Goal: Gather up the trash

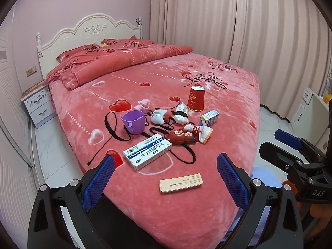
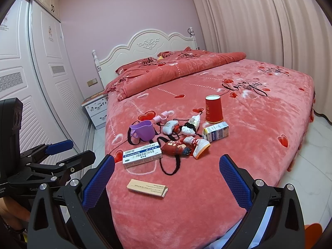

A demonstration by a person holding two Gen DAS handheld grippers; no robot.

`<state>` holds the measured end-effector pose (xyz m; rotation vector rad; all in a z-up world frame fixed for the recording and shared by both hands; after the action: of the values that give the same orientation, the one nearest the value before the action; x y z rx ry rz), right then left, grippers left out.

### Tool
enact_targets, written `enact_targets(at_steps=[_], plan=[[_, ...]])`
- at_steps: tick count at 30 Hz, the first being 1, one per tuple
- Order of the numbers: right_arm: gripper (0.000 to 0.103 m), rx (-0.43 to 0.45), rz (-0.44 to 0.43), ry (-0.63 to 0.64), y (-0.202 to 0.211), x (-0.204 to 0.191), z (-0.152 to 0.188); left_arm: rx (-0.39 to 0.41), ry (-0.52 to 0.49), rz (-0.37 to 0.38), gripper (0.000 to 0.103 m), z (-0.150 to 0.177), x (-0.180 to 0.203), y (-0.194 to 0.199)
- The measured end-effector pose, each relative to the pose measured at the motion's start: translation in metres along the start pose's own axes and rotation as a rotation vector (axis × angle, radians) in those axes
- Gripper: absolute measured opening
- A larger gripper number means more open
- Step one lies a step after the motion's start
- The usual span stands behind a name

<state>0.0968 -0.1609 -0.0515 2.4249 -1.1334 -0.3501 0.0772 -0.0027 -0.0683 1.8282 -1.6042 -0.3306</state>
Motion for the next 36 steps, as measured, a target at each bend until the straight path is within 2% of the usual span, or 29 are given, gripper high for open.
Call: enact_targets(at_steps=[36], plan=[[0.098, -0.017, -0.009, -0.009, -0.0055, 0.0005, 0.0042, -0.015, -0.005, -0.005, 0.097, 0.0091, -0.0051, -0.0067]])
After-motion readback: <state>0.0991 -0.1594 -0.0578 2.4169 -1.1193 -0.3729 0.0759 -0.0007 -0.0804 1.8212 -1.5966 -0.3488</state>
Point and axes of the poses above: each gripper's, at about its wrist camera, not at the fingertips, and y roughly against the way its jaws point, x to its right, z to its underside, the point moved 10 cm from there along -y, roughly the way its jaws point, and after that the axes turned 15 degrees about y, right-handed, at the moved point
